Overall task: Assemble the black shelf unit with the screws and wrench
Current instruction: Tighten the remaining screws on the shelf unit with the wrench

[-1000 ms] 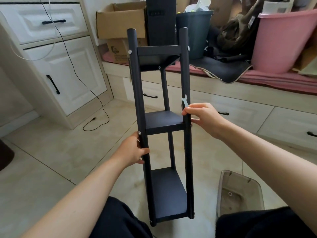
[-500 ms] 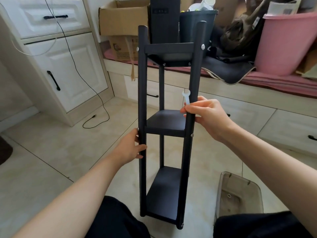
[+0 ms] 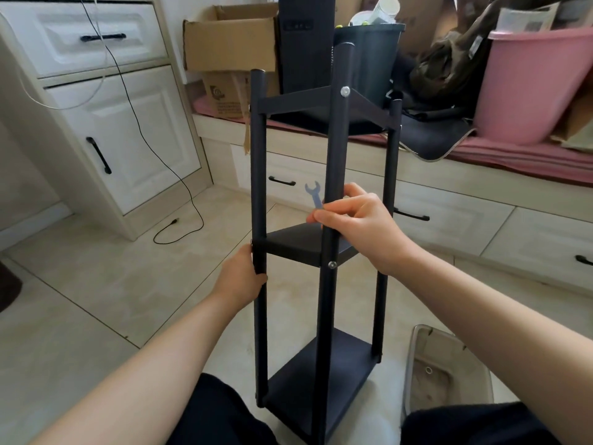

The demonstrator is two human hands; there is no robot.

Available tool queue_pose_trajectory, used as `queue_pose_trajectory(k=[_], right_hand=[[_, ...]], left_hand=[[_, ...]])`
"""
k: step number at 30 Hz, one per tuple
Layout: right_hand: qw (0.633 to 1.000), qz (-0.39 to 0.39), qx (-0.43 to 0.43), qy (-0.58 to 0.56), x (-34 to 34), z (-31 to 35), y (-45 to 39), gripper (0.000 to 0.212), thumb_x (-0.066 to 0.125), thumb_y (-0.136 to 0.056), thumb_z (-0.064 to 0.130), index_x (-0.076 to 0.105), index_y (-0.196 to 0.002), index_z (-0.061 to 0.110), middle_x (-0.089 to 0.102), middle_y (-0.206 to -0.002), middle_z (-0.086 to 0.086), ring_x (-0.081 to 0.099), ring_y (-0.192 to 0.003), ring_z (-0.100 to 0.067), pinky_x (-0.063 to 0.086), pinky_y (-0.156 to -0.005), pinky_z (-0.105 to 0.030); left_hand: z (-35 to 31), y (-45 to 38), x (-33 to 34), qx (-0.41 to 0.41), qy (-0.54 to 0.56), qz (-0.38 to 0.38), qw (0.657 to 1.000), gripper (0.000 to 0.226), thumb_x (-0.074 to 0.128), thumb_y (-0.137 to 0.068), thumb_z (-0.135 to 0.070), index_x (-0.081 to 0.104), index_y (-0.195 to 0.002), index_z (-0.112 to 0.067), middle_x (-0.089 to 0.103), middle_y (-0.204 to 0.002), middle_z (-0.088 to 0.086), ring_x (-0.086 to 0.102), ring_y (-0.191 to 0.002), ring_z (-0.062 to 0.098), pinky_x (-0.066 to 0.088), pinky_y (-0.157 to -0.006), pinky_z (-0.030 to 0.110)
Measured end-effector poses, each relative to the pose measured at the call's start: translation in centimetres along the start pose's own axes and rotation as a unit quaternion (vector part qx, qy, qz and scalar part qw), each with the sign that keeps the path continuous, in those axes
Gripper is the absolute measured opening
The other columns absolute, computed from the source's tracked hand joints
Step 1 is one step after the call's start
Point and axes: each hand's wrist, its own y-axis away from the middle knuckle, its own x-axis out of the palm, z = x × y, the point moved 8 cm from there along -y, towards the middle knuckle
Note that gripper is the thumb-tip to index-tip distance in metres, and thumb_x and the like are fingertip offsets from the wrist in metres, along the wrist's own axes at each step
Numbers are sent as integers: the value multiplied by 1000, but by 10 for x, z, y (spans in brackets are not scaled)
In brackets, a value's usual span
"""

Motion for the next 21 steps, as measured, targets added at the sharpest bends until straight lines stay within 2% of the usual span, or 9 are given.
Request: queue_pose_trajectory(k=[4, 6, 8, 10, 12, 13, 15, 17, 21], right_hand=[[1000, -15, 6, -1, -1, 1, -2, 12, 69, -91, 18, 80, -92, 13, 46, -91, 14, 45, -115, -18, 41, -109, -49], [1000, -23, 8, -2, 0, 2, -3, 12, 69, -91, 18, 80, -92, 13, 46, -90, 13, 45, -111, -15, 43, -107, -46], [1000, -29, 11, -4, 2, 2, -4, 12, 69, -92, 18, 80, -92, 14, 45, -89, 16, 43, -109, -13, 44, -104, -40], [999, -33, 9, 1, 5, 3, -4, 13, 68, -92, 18, 80, -94, 13, 44, -89, 18, 41, -110, -12, 45, -94, -28], [999, -44, 6, 16, 7, 4, -3, 14, 68, -93, 18, 80, -97, 12, 46, -94, 16, 43, -114, -11, 40, -80, -12], [998, -50, 4, 24, 7, 4, -3, 15, 67, -93, 18, 79, -98, 12, 46, -96, 15, 43, -116, -11, 39, -75, -10], [998, -58, -1, 27, 6, 3, -2, 15, 67, -93, 19, 79, -99, 13, 45, -100, 13, 44, -117, -13, 39, -77, -10], [998, -55, -1, 24, 4, 1, -2, 15, 67, -94, 19, 79, -99, 13, 47, -107, 8, 45, -121, -16, 41, -86, -18], [999, -30, 7, 11, 0, -3, -2, 15, 66, -94, 24, 79, -100, 18, 51, -123, 4, 44, -128, -17, 42, -102, -32]], left_hand=[[-26, 23, 2, 2, -170, 6, 985, 36, 52, -97, -7, 44, -132, -2, 55, -108, 12, 56, -92, 30, 45, -72, 33], [-38, 39, 13, 0, -252, 68, 965, 32, 55, -98, -16, 47, -128, -6, 57, -122, 12, 59, -100, 30, 47, -75, 33], [-47, 53, 36, 8, -210, 170, 963, 51, 68, -94, -31, 46, -138, -15, 56, -135, 7, 60, -110, 26, 52, -83, 32], [-57, 66, 57, -2, -82, 243, 967, 68, 77, -85, -41, 43, -141, -25, 57, -134, -1, 61, -112, 21, 54, -88, 31], [-63, 68, 66, 12, -14, 227, 974, 60, 78, -84, -38, 45, -133, -25, 58, -123, -3, 60, -105, 19, 54, -85, 30], [-64, 66, 69, 22, -2, 205, 978, 57, 78, -86, -34, 45, -132, -23, 57, -118, -2, 59, -103, 18, 52, -82, 28], [-64, 63, 71, 43, 11, 174, 984, 52, 75, -90, -26, 46, -132, -19, 57, -114, 2, 60, -102, 22, 53, -82, 29], [-63, 61, 72, 56, 19, 165, 984, 46, 73, -92, -23, 50, -130, -16, 59, -114, 5, 63, -107, 27, 57, -90, 38], [-62, 56, 71, 67, 22, 157, 985, 45, 74, -91, -22, 53, -131, -19, 58, -104, -1, 65, -102, 26, 59, -91, 40]])
